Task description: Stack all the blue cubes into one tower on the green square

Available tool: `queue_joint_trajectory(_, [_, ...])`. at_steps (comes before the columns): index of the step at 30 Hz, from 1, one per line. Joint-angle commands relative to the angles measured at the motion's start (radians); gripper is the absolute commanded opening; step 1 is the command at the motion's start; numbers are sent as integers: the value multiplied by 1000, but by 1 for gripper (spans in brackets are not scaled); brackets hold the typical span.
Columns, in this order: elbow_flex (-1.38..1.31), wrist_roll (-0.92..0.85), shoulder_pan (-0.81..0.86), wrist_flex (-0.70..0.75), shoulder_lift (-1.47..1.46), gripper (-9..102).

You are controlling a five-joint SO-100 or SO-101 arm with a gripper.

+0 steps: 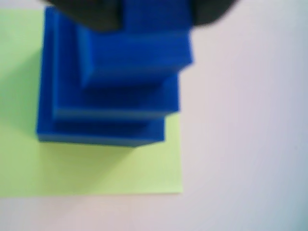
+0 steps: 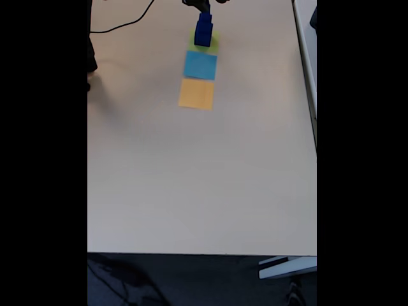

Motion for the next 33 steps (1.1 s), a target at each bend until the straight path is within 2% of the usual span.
queue_joint_trajectory(1, [-46,-11,5,-18,15,4])
queue_joint_trajectory(33, [-34,-9,5,-35,6,4])
